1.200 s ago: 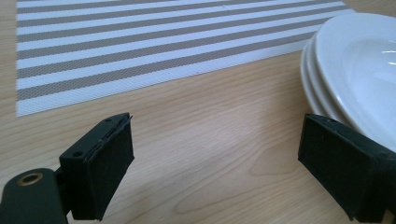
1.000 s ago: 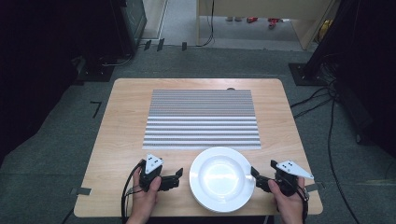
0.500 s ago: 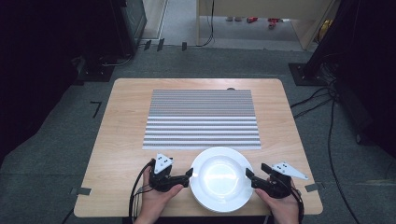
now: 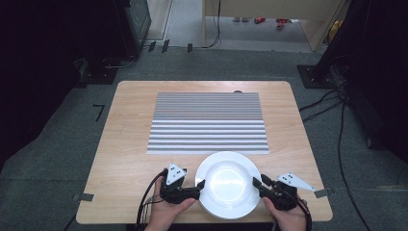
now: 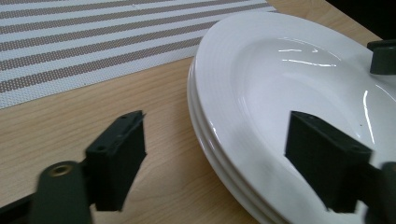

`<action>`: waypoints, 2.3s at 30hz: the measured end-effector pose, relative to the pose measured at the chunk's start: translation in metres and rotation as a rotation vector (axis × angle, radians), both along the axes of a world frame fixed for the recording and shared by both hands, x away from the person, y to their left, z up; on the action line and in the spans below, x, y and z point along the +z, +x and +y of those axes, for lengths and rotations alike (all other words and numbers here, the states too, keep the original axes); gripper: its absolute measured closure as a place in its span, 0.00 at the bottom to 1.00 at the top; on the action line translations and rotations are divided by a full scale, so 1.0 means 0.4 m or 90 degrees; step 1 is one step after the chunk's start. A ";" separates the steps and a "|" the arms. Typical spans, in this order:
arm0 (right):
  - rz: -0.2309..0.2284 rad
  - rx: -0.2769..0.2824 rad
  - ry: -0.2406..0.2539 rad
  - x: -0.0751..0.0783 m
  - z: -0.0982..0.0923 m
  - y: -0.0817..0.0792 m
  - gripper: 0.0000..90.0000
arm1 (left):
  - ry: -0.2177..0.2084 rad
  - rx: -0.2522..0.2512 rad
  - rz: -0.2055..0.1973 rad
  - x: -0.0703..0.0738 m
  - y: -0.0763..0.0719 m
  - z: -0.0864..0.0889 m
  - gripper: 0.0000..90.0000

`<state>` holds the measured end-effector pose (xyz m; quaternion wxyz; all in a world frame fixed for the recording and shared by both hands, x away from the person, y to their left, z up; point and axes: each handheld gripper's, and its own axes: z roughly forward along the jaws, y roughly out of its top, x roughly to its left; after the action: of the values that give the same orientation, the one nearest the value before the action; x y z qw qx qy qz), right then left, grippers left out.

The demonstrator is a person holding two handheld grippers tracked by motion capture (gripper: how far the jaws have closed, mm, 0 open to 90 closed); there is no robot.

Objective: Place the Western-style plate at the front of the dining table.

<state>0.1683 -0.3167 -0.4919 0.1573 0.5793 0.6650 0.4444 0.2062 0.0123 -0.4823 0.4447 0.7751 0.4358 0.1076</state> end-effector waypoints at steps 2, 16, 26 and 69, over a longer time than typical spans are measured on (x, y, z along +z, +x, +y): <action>0.003 -0.001 0.006 -0.002 -0.003 0.000 0.69 | -0.003 -0.006 0.001 -0.002 -0.003 -0.002 0.29; 0.025 -0.013 0.058 0.004 -0.022 -0.001 0.75 | -0.003 -0.049 0.009 -0.019 -0.020 -0.015 0.48; 0.027 -0.030 0.088 0.005 -0.034 -0.006 0.86 | -0.011 -0.041 0.011 -0.021 -0.019 -0.012 0.50; 0.025 -0.056 0.281 -0.020 -0.051 0.001 0.89 | -0.040 -0.025 0.027 -0.025 -0.009 -0.004 0.57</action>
<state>0.1688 -0.3372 -0.5001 0.0329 0.6367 0.5285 0.5605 0.2026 0.0109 -0.4923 0.4618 0.7712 0.4329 0.0683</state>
